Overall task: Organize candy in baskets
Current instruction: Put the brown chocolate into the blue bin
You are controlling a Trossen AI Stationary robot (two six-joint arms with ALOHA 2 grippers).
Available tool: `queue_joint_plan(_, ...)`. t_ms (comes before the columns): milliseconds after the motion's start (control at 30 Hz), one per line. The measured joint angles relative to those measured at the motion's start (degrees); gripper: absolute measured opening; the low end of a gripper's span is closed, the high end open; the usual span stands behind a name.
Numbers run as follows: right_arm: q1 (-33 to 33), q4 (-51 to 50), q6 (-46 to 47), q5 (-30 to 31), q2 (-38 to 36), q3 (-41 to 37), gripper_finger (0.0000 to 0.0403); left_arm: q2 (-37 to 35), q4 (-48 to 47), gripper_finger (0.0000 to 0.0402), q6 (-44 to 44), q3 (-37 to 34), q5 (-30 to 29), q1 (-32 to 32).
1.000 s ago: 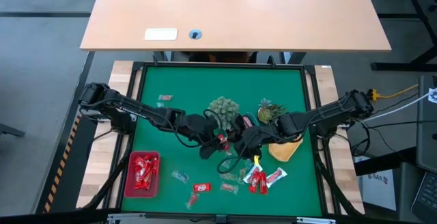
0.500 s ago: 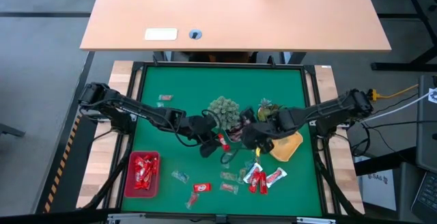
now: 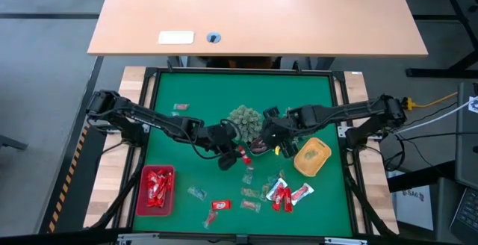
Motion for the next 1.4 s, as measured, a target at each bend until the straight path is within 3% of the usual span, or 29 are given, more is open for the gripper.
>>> queue_joint_plan(167,0.1,0.0,0.0,-0.1,0.0,0.0,0.0017,0.0,-6.2,0.0185,0.0,0.0,0.0,1.9)
queue_joint_plan(533,0.1,0.0,2.7,0.4,0.0,0.0,0.0113,0.0,-29.0,0.0185,-4.0,0.0,-0.7,6.8)
queue_joint_plan(900,0.1,0.0,2.8,-0.1,0.0,0.0,0.0126,0.0,-54.6,0.0185,-19.8,0.0,-8.5,7.5)
queue_joint_plan(1100,0.1,0.0,2.7,-0.1,0.0,0.0,0.0127,0.0,-54.7,0.0185,-22.0,-2.2,-11.2,7.7)
queue_joint_plan(1400,0.1,0.3,2.7,-0.1,0.0,0.0,0.0127,0.0,-45.7,0.0185,-25.3,-10.4,-10.4,9.5)
